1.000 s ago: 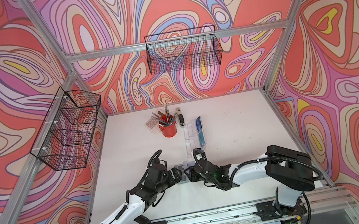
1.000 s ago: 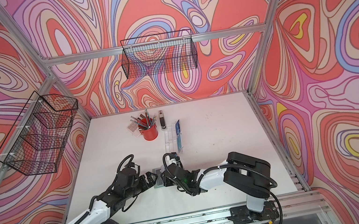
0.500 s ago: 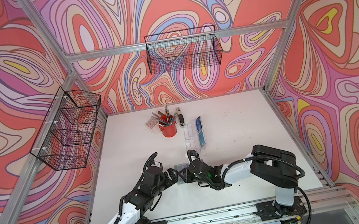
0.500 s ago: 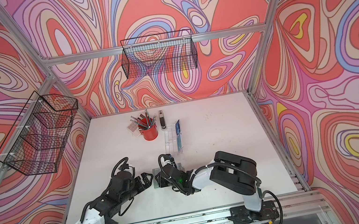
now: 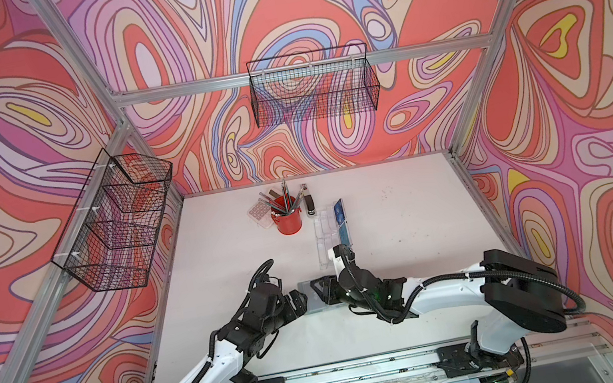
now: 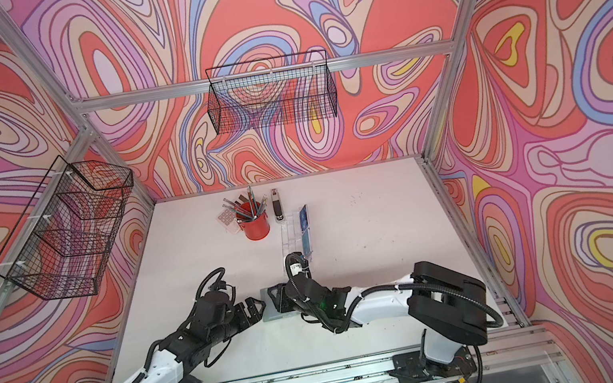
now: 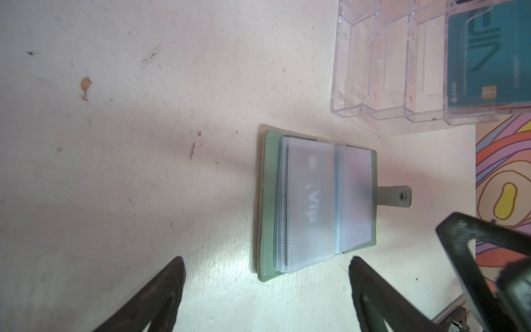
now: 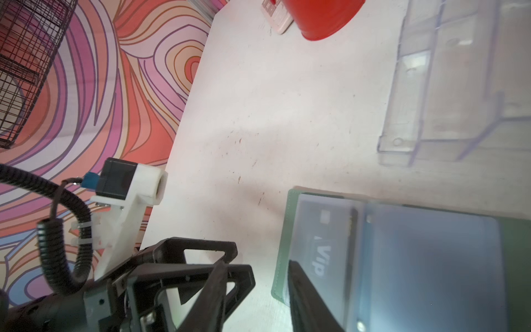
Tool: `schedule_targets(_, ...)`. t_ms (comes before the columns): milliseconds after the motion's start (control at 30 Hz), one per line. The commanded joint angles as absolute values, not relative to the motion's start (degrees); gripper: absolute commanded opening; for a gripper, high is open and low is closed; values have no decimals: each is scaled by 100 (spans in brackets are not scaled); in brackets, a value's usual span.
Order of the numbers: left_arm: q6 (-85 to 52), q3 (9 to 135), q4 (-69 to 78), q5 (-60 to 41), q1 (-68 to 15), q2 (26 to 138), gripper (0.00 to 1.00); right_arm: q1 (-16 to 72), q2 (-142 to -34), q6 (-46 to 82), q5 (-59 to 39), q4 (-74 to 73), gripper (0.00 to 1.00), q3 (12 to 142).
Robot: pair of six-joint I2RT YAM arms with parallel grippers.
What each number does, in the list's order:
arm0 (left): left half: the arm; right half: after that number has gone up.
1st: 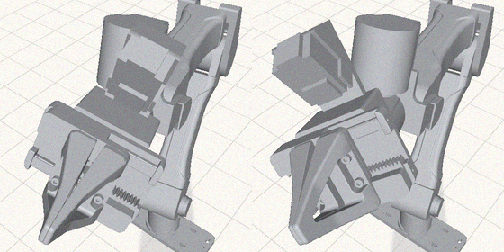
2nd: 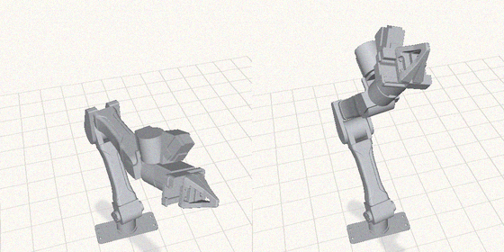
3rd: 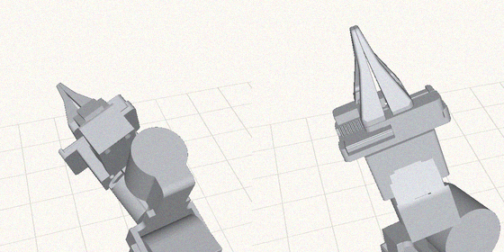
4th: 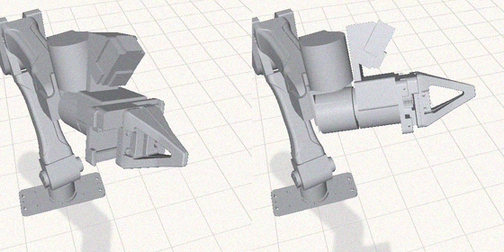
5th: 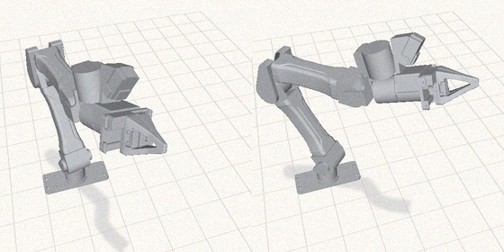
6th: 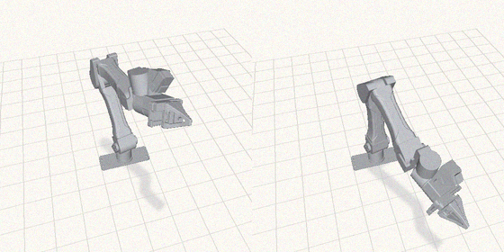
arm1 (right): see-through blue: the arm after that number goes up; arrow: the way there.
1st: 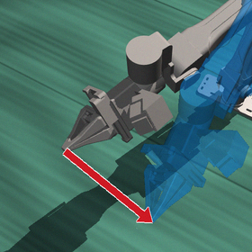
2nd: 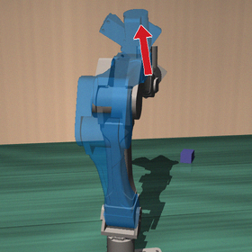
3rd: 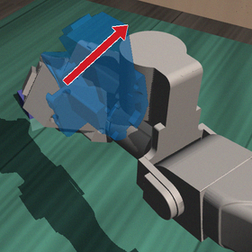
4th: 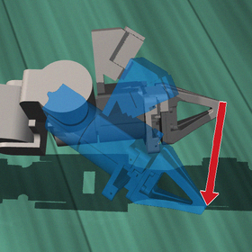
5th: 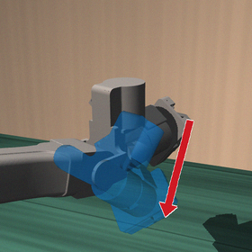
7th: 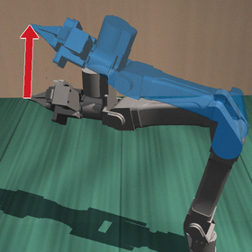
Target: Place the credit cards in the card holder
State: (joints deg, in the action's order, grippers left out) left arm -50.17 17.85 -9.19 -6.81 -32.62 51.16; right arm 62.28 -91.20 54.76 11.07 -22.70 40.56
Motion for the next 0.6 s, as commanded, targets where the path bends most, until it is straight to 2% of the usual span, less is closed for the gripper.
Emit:
schedule_targets(0,-4878,1854,-750,-896,-3248,5291,86,6243,-9359,5614,1341,-2214,37,3801)
schedule_targets(100,-4887,1863,-691,-888,-3245,5393,80,6239,-9690,5634,1191,-2306,32,3919)
schedule_targets(267,-4904,1850,-599,-892,-3244,5473,77,6240,-10178,5668,922,-2466,27,4160)
schedule_targets(567,-4826,1928,-496,-1030,-3248,5744,75,6241,-10616,5667,640,-2550,24,4503)
